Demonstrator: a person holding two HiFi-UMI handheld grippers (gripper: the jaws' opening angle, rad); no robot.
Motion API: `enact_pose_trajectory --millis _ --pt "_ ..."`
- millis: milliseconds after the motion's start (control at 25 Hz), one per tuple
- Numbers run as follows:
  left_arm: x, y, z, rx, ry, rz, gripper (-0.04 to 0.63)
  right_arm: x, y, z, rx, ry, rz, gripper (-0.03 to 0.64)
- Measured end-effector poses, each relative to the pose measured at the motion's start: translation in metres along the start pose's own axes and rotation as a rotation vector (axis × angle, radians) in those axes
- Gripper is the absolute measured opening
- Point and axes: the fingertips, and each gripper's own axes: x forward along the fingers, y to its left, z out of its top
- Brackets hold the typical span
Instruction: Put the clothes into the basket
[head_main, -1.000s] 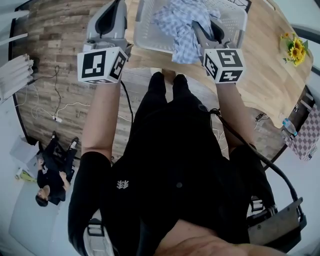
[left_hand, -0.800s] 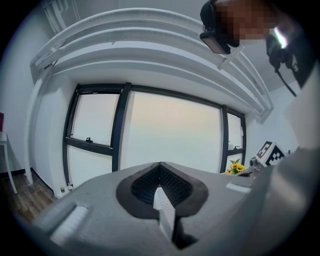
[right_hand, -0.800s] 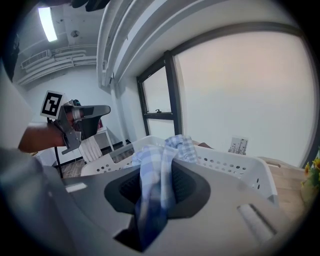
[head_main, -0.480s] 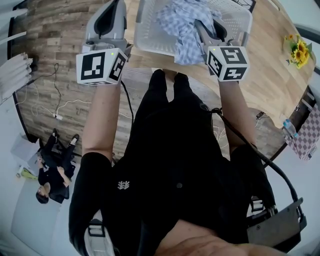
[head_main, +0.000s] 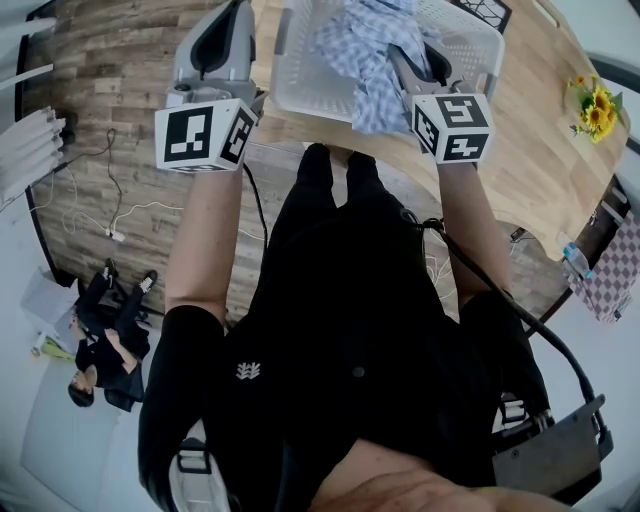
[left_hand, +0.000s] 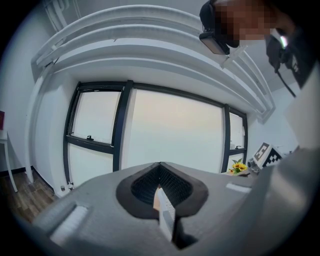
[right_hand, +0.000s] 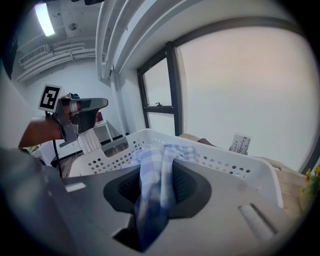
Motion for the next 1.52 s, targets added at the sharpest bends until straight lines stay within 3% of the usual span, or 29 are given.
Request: enact_pose_trajectory --millis 440,680,1000,1400,1520 --pt "0.010 -0.001 0.000 -0.002 -0.001 -0.001 0.000 0.009 -0.002 -0.009 -0.012 0.073 0.055 0.132" --pt "0.005 0.008 -0.009 -0.014 0.009 -0.001 0.000 0.016 0.010 -0.012 -0.041 0.117 0.093 0.209" --pt "0.016 -0.004 -0.003 -0.003 -0.001 -0.011 0.000 0.002 -0.006 0.022 -0.057 -0.006 0.053 0.210" --pt "0.019 -0.028 0.040 0.031 -0.050 -0.045 0.000 -0.036 -0.020 0.062 -0.064 -0.142 0.011 0.207" --pt "0.016 -0.034 0.052 0.031 -0.067 -0.058 0.000 -0.052 -0.025 0.080 -0.043 -0.213 -0.018 0.175"
